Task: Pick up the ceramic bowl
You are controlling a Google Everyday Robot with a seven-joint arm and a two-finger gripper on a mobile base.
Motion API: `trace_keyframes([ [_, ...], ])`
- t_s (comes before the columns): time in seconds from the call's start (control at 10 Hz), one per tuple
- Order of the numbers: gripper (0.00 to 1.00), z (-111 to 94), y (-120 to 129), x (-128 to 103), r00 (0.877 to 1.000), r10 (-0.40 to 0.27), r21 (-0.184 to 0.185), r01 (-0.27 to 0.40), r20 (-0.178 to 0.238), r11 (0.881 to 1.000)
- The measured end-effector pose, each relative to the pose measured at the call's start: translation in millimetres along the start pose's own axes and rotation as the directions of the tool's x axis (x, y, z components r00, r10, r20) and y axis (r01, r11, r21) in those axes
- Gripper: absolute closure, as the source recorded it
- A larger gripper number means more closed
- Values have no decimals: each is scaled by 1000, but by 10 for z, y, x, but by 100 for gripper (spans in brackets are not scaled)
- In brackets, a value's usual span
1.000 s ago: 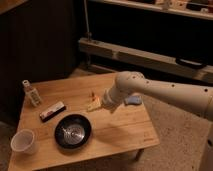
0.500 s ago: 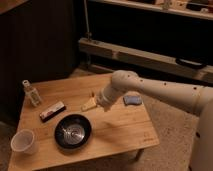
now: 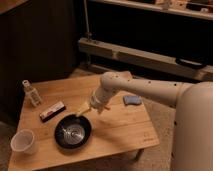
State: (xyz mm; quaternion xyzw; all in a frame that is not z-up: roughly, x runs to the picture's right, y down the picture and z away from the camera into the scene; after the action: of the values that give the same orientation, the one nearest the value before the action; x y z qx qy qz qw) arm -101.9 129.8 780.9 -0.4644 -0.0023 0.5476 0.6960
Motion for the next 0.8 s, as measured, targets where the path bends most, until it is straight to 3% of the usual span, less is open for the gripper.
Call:
trace_keyframes([
  [0.3,44,52,14,-6,1000,-3,30,3,-10,1000],
  [0.5,44,96,-4,-12,1000,1,76,0,-13,997],
  [0.8,44,115,-47,-20,1000,8,88,-7,-15,996],
])
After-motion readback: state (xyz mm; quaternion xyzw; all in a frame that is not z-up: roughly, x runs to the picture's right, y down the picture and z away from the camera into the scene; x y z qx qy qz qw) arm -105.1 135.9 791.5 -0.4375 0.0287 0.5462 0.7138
